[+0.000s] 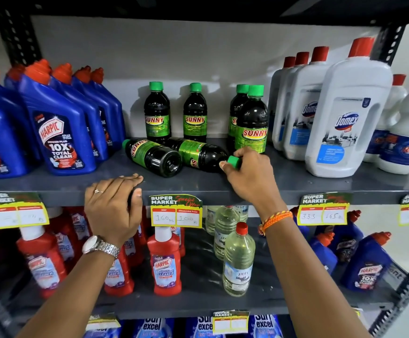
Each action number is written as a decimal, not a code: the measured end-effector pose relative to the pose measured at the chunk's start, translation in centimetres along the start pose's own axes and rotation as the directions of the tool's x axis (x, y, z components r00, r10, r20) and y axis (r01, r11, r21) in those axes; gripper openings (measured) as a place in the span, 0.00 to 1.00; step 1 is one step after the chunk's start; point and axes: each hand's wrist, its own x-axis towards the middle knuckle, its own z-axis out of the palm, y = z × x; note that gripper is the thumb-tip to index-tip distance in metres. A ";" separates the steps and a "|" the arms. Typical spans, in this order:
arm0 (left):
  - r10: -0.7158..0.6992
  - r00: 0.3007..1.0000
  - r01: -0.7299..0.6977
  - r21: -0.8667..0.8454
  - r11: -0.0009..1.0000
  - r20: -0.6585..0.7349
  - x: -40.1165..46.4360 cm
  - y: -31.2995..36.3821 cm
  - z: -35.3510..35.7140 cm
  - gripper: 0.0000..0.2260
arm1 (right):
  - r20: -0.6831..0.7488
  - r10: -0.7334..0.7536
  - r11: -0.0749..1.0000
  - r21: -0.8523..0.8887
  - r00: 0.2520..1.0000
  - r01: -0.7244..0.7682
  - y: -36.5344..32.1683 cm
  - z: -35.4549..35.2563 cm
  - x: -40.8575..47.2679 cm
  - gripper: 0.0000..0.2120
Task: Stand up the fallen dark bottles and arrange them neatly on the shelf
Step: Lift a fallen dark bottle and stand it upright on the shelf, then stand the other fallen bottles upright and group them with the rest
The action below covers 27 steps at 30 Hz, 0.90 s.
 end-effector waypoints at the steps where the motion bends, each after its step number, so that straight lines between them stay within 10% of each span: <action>1: -0.006 1.000 0.007 -0.004 1.000 0.005 0.0 0.1 -0.1 0.18 | -0.002 -0.001 1.000 0.003 1.000 0.001 -0.1 0.1 0.0 0.19; 15: -0.037 0.998 0.037 -0.003 0.999 0.045 0.1 0.3 -0.3 0.19 | -0.191 -0.202 0.978 0.004 0.961 0.206 -4.8 -4.6 4.8 0.12; 27: 0.014 1.000 -0.014 -0.014 1.000 -0.011 0.0 -0.3 0.4 0.18 | 0.382 -0.300 0.874 -0.257 0.874 0.412 -13.0 -5.1 12.5 0.16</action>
